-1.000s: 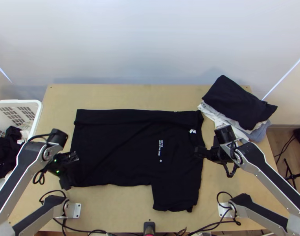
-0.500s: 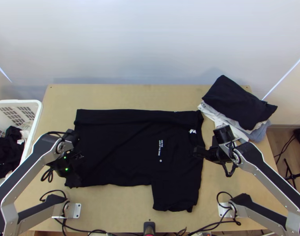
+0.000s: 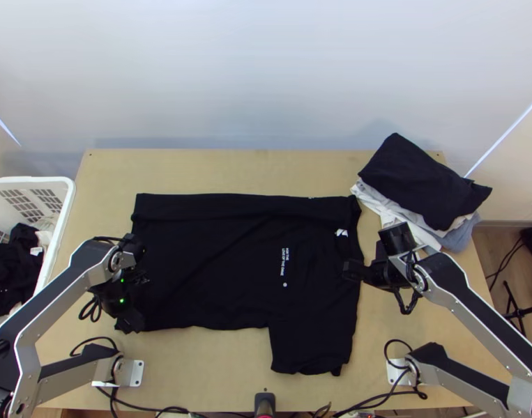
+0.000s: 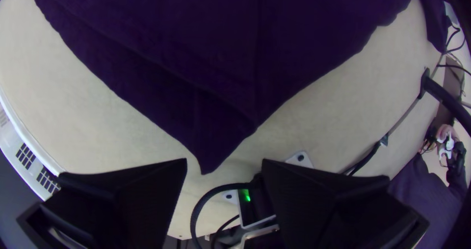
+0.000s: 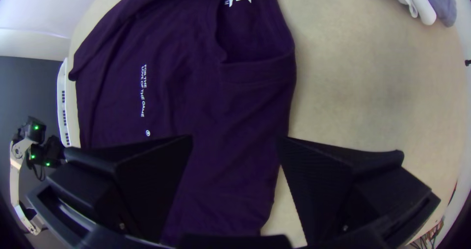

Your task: Fold the t-shirt

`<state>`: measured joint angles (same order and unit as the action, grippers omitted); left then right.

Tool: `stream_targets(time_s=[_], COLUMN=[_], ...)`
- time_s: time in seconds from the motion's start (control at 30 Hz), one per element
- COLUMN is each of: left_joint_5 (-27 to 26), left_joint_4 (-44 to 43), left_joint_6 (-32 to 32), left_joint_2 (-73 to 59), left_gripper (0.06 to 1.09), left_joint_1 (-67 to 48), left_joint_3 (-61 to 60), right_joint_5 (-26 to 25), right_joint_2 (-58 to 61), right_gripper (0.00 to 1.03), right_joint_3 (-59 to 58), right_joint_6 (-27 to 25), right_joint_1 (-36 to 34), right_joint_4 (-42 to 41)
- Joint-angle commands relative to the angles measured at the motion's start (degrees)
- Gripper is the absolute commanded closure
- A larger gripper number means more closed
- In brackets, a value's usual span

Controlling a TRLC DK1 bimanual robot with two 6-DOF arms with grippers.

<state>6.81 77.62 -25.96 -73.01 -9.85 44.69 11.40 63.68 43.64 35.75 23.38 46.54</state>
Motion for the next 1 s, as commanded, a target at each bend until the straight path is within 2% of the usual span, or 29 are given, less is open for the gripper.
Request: stream_targets(time_s=[0.0,0.1,0.23,0.37,0.4,0.47,0.53,0.6,0.7,0.77,0.83,0.97], left_joint_5=[1.01,1.01,0.93,0.93,0.93,0.93,0.93,0.49,0.49,0.49,-0.04,-0.48], left_joint_4=[-1.95,-3.62,-5.47,-6.87,-6.70,-6.61,-6.43,-6.96,-7.14,-7.22,-7.31,-7.40], left_joint_6=[-2.08,-2.70,-3.58,-3.58,-3.66,-3.75,-4.37,-5.16,-5.33,-5.60,-5.60,-5.69], left_joint_2=[-0.90,-0.90,-0.90,-0.64,-0.73,-0.55,0.15,1.03,0.94,1.03,1.21,1.38], left_gripper=[0.41,0.56,0.66,0.82,0.83,0.83,0.84,0.91,0.91,0.92,1.04,1.05], left_joint_1=[1.76,2.90,3.78,4.22,4.22,4.22,4.22,4.22,4.66,4.75,4.75,4.75], left_joint_3=[-1.88,-2.50,-3.64,-4.17,-4.26,-4.17,-4.08,-3.91,-3.99,-3.82,-3.47,-3.47], right_joint_5=[0.12,0.12,0.91,0.99,0.99,0.99,0.99,0.47,1.87,3.89,5.30,5.65], right_joint_2=[-0.31,-0.40,-1.63,-3.91,-4.97,-6.55,-6.99,-6.99,-4.97,-3.91,-4.97,-4.18], right_gripper=[0.24,0.24,0.24,0.22,0.22,0.13,0.07,0.04,0.07,0.06,0.06,0.07], right_joint_3=[-0.13,-0.22,0.75,-0.04,-0.66,-1.45,-1.71,-1.63,-1.98,-1.63,-1.71,-5.14], right_joint_6=[0.02,0.11,0.82,1.43,1.61,2.40,3.28,6.26,14.70,14.00,13.21,11.89], right_joint_1=[0.18,0.18,0.00,-0.08,0.09,1.23,5.28,9.85,14.50,15.91,18.20,18.20], right_joint_4=[-0.05,-0.05,0.74,1.80,1.80,4.17,7.42,9.53,16.47,20.25,22.10,20.69])
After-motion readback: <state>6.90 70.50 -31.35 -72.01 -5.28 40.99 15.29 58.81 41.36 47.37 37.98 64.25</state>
